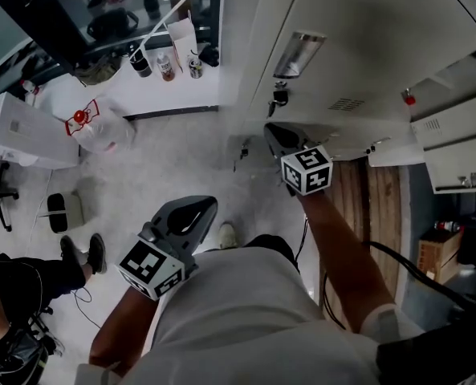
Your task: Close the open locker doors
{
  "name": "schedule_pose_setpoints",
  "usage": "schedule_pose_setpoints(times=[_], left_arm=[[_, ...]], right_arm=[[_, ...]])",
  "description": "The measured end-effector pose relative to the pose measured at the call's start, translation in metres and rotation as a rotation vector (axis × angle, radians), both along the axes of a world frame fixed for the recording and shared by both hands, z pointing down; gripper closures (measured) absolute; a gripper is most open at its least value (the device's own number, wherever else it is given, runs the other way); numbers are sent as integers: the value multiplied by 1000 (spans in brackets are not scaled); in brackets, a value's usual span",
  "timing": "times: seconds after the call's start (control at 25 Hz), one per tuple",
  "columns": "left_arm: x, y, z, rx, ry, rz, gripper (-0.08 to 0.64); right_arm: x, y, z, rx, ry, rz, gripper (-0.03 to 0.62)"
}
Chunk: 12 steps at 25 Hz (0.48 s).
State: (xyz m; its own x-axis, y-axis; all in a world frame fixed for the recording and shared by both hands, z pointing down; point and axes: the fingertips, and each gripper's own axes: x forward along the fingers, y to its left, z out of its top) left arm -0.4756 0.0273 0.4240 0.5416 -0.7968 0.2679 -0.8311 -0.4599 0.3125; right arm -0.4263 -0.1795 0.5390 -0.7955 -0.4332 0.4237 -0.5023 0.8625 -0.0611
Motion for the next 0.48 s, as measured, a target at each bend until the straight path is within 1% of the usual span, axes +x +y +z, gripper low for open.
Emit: schedule_pose_setpoints(times=[0.16, 0.36, 0.48], left_arm=[[8, -2, -1, 11, 8, 31, 548], [8, -6, -4, 29, 28, 23, 548], [11, -6, -3, 34, 39, 37, 548]], right_arm=[[6, 5, 0, -7, 8, 1, 568], [17, 12, -4, 3, 28, -3, 568], [25, 23, -9, 7, 37, -8, 568]])
